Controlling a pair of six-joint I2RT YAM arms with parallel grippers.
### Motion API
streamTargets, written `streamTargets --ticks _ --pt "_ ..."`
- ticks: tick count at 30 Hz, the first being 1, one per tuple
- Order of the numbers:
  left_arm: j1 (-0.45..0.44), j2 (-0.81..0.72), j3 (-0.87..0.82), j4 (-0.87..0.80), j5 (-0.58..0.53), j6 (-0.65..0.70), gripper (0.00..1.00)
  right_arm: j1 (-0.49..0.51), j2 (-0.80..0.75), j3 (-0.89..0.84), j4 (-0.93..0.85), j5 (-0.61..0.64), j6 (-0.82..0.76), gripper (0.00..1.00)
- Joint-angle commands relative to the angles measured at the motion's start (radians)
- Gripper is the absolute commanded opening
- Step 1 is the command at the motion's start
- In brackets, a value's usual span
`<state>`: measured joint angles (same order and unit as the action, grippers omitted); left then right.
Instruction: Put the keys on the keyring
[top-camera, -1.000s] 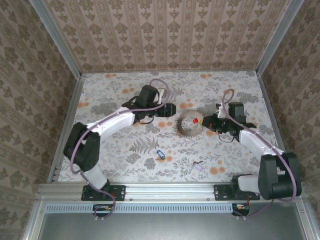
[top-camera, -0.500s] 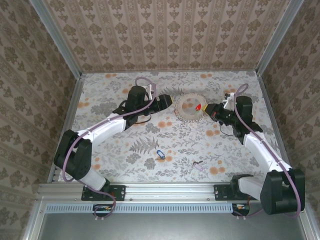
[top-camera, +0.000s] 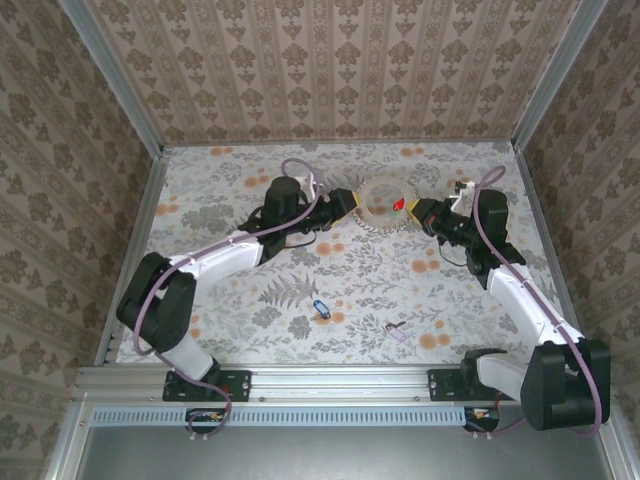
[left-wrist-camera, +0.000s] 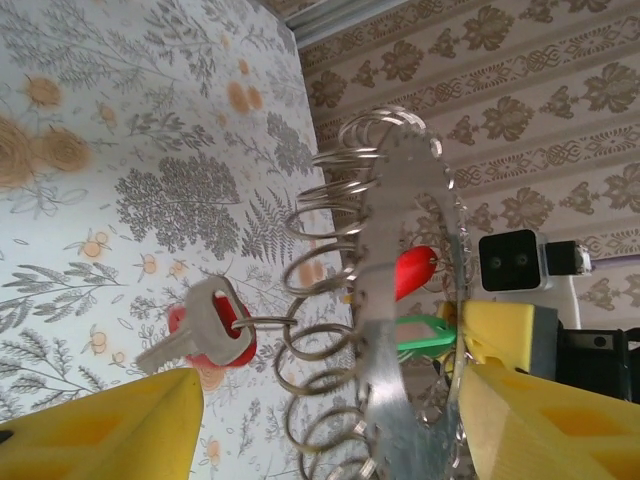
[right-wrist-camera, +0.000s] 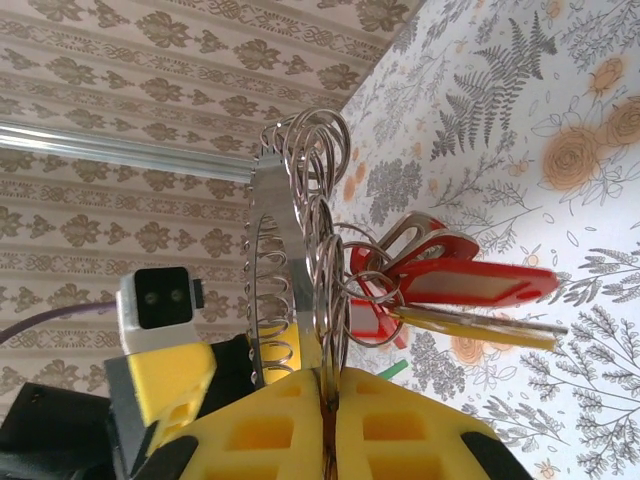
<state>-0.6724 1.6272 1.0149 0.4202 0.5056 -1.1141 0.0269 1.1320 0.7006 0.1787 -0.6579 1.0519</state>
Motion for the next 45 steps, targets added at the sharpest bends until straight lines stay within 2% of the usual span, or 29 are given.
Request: streamTargets --ticks 1,5,10,21,27,28,29,30,31,35,40,45 --pt "-0.004 0.037 0.046 0.088 0.043 -0.058 0.68 0.007 -0.012 0.037 0.067 -0.003 0.029 0.10" --pt "-0.010 0.047 0.061 0.082 0.047 -0.061 0.67 0.010 -0.010 0.042 0.073 -0.003 0.031 0.10" --pt "-0.013 0.066 0.065 0.129 0.065 -0.096 0.54 0.019 -0.005 0.046 0.080 -0.010 0.033 0.10" --pt "-0.015 0.072 0.071 0.170 0.070 -0.121 0.42 0.041 0.015 0.052 0.102 -0.025 0.039 0.10" --pt "-0.012 0.070 0.070 0.181 0.068 -0.123 0.28 0.044 0.017 0.050 0.084 -0.025 0.022 0.11" --pt "-0.011 0.070 0.070 0.181 0.069 -0.124 0.29 0.044 0.016 0.050 0.079 -0.023 0.022 0.11" --pt "-0.010 0.070 0.070 0.181 0.069 -0.126 0.36 0.044 0.012 0.050 0.072 -0.016 0.017 0.10" --pt "-0.010 0.069 0.067 0.179 0.068 -0.123 0.54 0.043 0.001 0.048 0.057 0.005 0.011 0.10" --pt "-0.010 0.067 0.065 0.172 0.064 -0.124 0.61 0.044 -0.011 0.048 0.042 0.029 0.003 0.10" --pt "-0.009 0.056 0.056 0.127 0.055 -0.131 0.69 0.042 -0.035 0.058 0.021 0.091 -0.003 0.09" --pt "-0.015 0.042 0.032 0.090 0.041 -0.147 0.74 0.042 -0.041 0.043 0.054 0.164 0.039 0.09" --pt "-0.015 0.036 0.028 0.080 0.038 -0.148 0.72 0.044 -0.021 0.050 0.066 0.162 0.049 0.09"
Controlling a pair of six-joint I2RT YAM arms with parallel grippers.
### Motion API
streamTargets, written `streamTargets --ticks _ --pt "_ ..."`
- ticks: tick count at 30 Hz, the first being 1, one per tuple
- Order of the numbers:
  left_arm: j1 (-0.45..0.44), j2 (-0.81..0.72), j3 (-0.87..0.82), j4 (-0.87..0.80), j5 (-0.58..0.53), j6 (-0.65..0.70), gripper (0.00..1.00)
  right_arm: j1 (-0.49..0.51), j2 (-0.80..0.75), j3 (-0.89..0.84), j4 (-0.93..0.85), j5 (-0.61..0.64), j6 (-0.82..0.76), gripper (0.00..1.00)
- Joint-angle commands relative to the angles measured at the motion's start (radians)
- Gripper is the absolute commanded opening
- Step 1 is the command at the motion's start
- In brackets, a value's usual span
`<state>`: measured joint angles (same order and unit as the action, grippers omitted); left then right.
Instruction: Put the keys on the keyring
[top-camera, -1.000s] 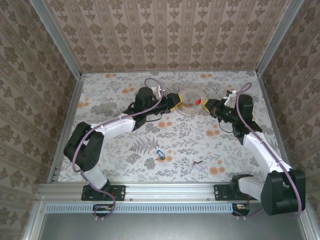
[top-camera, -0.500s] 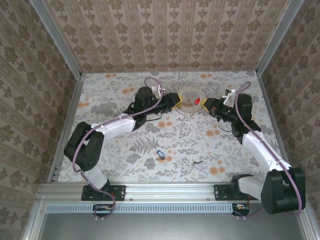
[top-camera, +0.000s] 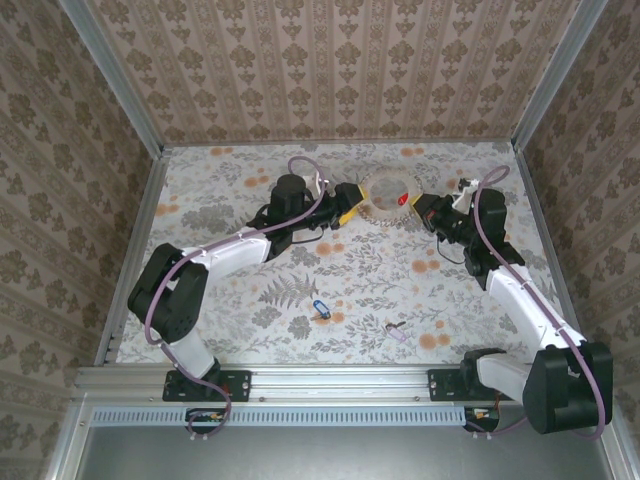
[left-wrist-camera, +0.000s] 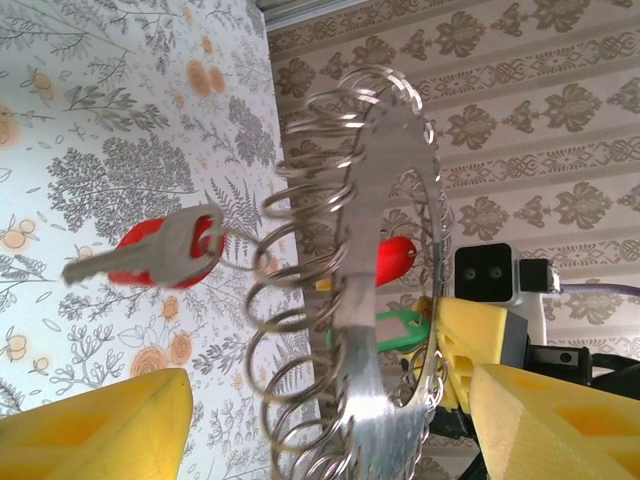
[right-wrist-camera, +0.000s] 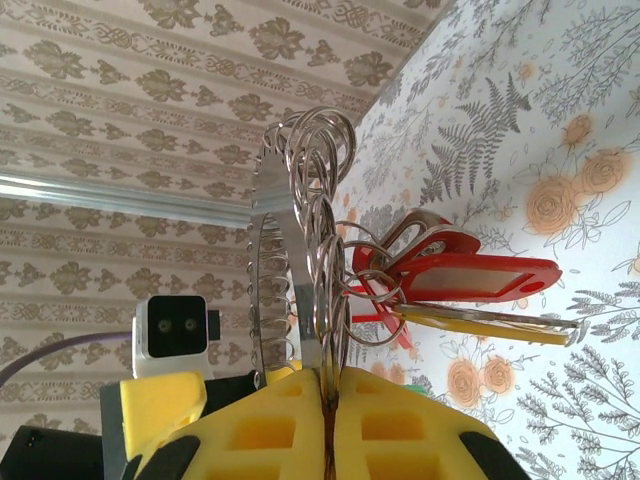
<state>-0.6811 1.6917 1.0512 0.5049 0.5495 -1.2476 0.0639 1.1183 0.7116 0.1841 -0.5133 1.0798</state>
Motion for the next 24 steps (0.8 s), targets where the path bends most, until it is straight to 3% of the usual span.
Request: streamTargets --ticks 1,8,16,24 --pt "-0.008 -0.025 -0.003 -0.002 -0.002 -0.014 0.69 0.006 -0.003 0.038 0.063 0.010 0.020 0.09" --pt "-0.007 0.021 0.027 0.079 0.027 -0.058 0.53 0.008 0.014 0.047 0.069 -0.041 0.023 0.10" --pt "-0.015 0.049 0.049 0.093 0.044 -0.069 0.51 0.013 0.017 0.058 0.077 -0.075 0.023 0.10" --pt "-0.010 0.047 0.059 0.134 0.043 -0.069 0.36 0.016 0.020 0.063 0.046 -0.106 -0.003 0.10"
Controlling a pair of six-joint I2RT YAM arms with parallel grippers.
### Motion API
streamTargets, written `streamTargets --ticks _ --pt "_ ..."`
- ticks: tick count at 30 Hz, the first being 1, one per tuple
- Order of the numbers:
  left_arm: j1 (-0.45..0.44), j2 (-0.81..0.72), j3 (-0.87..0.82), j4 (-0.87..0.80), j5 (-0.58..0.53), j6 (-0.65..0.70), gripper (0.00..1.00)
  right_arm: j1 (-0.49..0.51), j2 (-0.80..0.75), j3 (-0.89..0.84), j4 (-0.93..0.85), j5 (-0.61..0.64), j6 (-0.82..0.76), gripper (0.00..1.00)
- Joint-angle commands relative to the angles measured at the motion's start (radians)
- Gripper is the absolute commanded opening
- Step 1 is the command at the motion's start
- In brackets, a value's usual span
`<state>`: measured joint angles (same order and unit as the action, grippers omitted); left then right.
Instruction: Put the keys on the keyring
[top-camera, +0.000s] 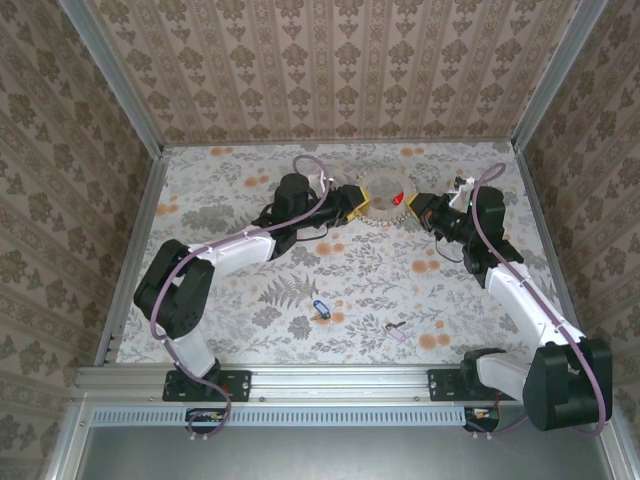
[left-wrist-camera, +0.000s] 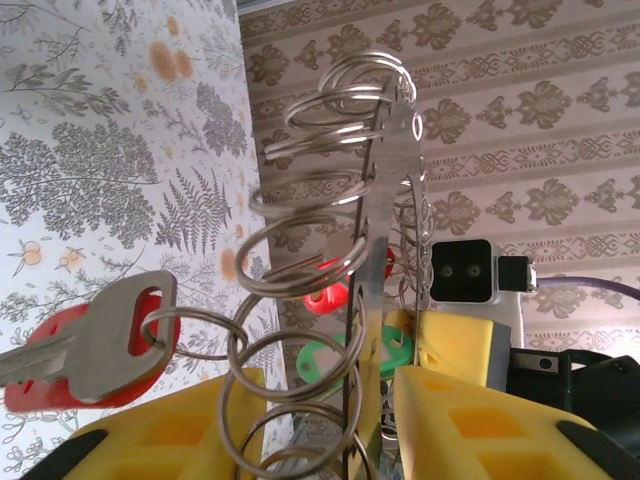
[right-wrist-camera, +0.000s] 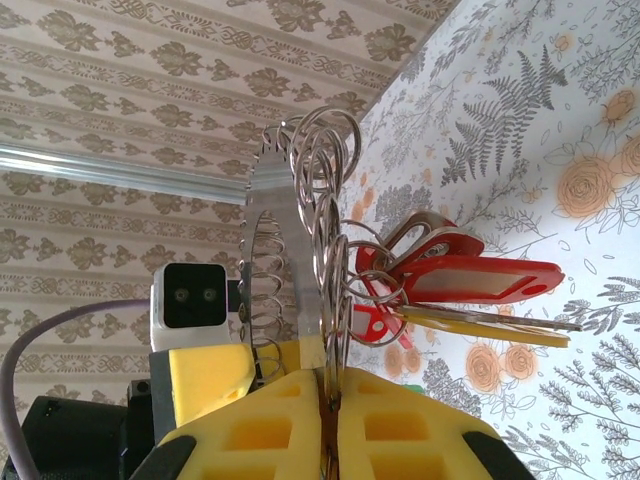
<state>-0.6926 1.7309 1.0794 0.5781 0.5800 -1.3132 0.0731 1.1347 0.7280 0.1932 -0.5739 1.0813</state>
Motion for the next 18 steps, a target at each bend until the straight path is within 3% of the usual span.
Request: streamTargets --ticks 1,6,13,18 --pt "0.002 0.006 0.030 0.071 0.010 -0.003 0.35 0.007 0.002 0.047 0.034 -0.052 -0.008 0.10" --pt "0.010 0.002 0.023 0.105 0.004 -0.006 0.30 0.008 -0.003 0.039 0.032 -0.085 -0.009 0.11" --pt "0.010 0.003 0.022 0.144 0.003 -0.003 0.31 0.008 -0.023 0.037 0.035 -0.100 -0.002 0.11" --pt "0.011 0.001 0.013 0.180 -0.002 -0.011 0.16 0.008 -0.037 0.031 0.028 -0.089 -0.015 0.14"
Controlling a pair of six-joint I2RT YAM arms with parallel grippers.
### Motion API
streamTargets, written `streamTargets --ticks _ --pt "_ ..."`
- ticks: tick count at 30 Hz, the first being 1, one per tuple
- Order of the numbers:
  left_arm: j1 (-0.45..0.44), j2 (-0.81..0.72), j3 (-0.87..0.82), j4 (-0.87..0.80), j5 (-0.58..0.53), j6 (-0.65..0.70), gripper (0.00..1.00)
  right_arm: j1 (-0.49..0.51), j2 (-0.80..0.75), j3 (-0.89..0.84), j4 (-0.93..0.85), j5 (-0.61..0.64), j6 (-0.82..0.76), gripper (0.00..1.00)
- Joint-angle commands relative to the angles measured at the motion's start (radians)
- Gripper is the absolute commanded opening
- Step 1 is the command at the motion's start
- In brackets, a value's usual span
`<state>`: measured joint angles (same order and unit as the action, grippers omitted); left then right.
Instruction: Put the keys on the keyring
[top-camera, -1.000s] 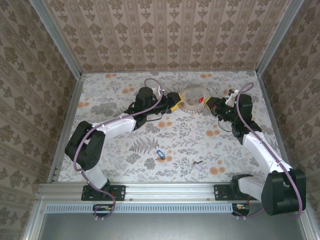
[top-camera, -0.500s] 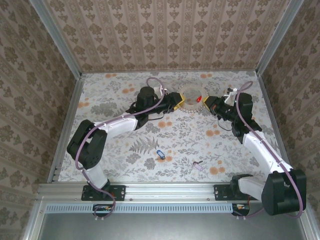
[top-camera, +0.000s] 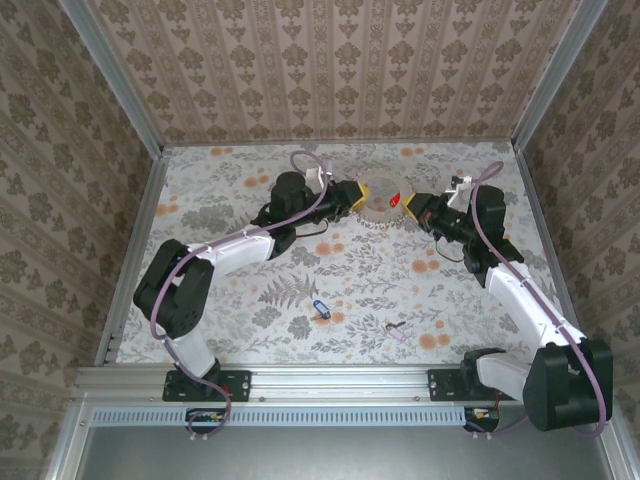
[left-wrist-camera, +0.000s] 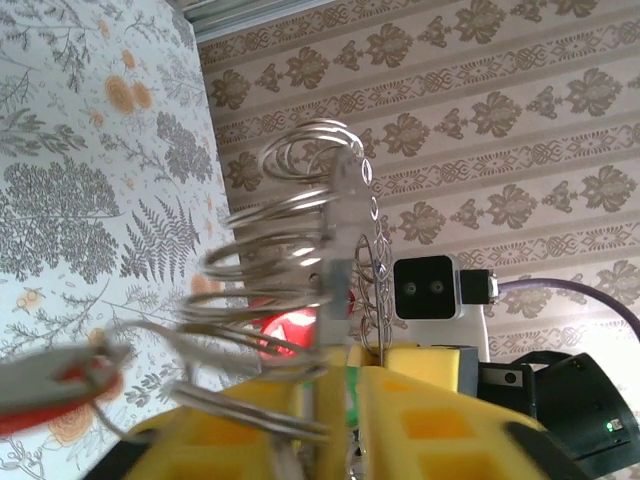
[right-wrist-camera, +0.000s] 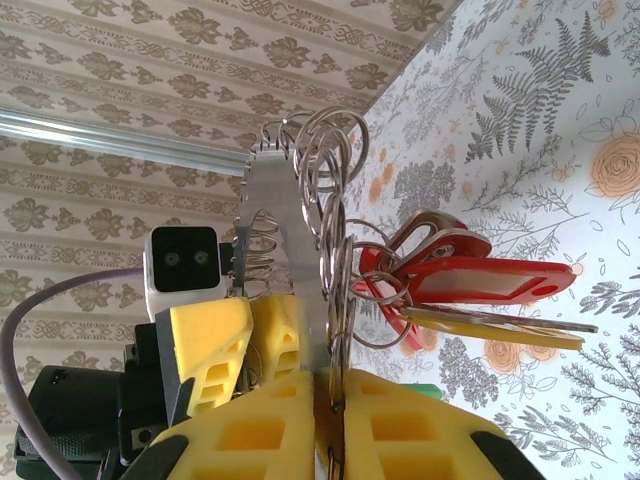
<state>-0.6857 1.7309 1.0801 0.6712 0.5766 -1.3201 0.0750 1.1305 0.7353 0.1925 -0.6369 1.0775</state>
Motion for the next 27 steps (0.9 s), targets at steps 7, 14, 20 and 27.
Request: streamTargets --ticks 7,14,20,27 --pt "0.013 -0.011 0.010 0.090 0.012 0.015 0.06 0.005 -0.076 0.022 -0.088 0.018 -0.106 0.24" --pt "0.062 -0.066 0.010 0.015 0.091 0.104 0.00 -0.006 -0.189 0.055 -0.366 0.199 -0.350 0.40" --pt "0.102 -0.090 0.063 -0.122 0.227 0.231 0.00 -0.007 -0.314 0.000 -0.345 0.336 -0.539 0.59" --pt "0.107 -0.134 0.263 -0.668 0.284 0.628 0.00 -0.006 -0.483 -0.211 -0.006 0.222 -0.885 0.49"
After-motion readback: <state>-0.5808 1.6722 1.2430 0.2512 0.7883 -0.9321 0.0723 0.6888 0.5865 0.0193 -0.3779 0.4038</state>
